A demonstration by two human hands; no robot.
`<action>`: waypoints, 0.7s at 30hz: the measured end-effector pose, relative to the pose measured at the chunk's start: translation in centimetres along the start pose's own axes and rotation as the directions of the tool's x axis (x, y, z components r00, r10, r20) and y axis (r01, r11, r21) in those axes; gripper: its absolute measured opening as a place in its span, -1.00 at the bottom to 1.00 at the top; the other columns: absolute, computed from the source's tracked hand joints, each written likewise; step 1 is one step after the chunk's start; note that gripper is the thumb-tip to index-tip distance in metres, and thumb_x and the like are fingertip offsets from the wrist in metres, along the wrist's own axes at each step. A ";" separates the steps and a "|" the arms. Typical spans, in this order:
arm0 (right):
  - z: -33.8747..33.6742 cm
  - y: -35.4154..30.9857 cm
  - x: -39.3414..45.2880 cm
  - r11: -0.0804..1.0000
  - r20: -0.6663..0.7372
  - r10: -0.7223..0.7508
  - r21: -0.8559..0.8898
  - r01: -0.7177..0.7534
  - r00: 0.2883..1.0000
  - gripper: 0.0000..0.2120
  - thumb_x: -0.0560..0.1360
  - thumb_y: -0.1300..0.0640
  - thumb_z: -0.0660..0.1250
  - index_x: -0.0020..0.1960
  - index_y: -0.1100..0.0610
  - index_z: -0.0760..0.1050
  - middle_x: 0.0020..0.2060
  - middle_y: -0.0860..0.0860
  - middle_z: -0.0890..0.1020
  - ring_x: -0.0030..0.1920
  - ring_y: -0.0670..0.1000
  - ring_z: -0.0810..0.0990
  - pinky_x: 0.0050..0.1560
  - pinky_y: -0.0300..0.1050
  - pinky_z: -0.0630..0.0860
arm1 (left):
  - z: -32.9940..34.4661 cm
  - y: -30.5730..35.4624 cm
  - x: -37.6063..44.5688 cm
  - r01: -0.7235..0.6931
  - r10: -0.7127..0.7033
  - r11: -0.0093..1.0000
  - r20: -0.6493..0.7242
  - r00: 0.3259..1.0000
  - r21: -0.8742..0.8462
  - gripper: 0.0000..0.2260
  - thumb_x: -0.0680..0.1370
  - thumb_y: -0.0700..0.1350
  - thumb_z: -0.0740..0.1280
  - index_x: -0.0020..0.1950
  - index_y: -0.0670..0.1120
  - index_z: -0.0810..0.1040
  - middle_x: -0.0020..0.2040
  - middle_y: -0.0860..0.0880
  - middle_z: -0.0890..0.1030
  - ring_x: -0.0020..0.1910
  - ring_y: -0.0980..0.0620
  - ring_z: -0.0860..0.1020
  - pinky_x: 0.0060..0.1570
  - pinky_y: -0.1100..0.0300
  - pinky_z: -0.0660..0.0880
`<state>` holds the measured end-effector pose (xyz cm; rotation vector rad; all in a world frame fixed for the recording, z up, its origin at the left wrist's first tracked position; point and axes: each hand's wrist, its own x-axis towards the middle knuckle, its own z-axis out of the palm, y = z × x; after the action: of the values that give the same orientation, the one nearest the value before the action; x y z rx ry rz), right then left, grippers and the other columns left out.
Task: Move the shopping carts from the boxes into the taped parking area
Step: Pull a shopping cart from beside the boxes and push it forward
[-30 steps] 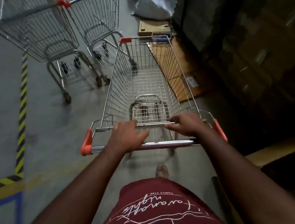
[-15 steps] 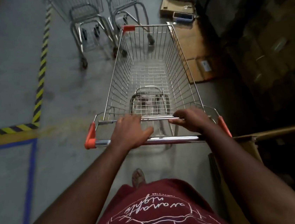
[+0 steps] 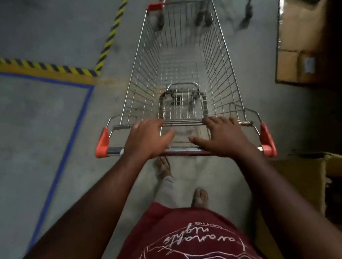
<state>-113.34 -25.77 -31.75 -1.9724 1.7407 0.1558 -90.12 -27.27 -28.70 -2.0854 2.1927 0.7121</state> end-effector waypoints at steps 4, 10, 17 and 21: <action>2.0 -4.0 -2.1 0.992 -0.008 -0.110 -0.069 0.109 0.994 -0.16 0.50 -0.52 -0.05 0.50 0.04 0.41 0.47 0.06 0.51 0.47 0.15 0.45 0.50 0.17 0.27 | 1.6 -2.4 -5.3 0.062 -0.064 0.997 -0.039 0.997 -0.035 -0.50 0.57 0.23 0.28 0.45 0.03 0.53 0.44 0.01 0.55 0.41 -0.07 0.47 0.44 0.02 0.28; 5.7 -8.1 -3.0 0.925 0.066 -0.304 -0.217 0.312 0.950 -0.37 0.59 -0.44 0.02 0.33 -0.03 0.54 0.21 0.02 0.69 0.22 0.11 0.64 0.36 0.10 0.41 | 3.9 -6.1 -12.4 0.168 -0.175 0.980 -0.060 0.983 -0.103 -0.51 0.60 0.22 0.26 0.48 0.05 0.49 0.48 0.05 0.49 0.48 0.00 0.39 0.50 0.00 0.19; 9.3 -13.4 -3.9 0.848 0.132 -0.422 -0.292 0.442 0.897 -0.53 0.67 -0.30 0.08 0.34 -0.06 0.54 0.22 0.04 0.68 0.26 0.15 0.61 0.35 0.11 0.42 | 5.0 -10.8 -18.2 0.222 -0.242 0.962 -0.120 0.963 -0.157 -0.50 0.60 0.21 0.24 0.48 0.03 0.50 0.48 0.04 0.50 0.49 0.03 0.39 0.53 0.04 0.18; 10.5 -17.6 -5.2 0.848 0.183 -0.452 -0.217 0.484 0.873 -0.65 0.68 -0.12 0.19 0.36 0.02 0.52 0.18 0.09 0.67 0.26 0.16 0.55 0.24 0.11 0.51 | 5.6 -14.0 -22.1 0.286 -0.331 0.931 -0.197 0.923 -0.226 -0.48 0.55 0.23 0.21 0.40 0.01 0.58 0.41 0.03 0.57 0.43 0.02 0.47 0.50 0.02 0.29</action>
<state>-94.94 -15.54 -33.72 -2.4583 1.1561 0.3400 -76.20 -4.50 -30.64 -2.6586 1.8807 0.7054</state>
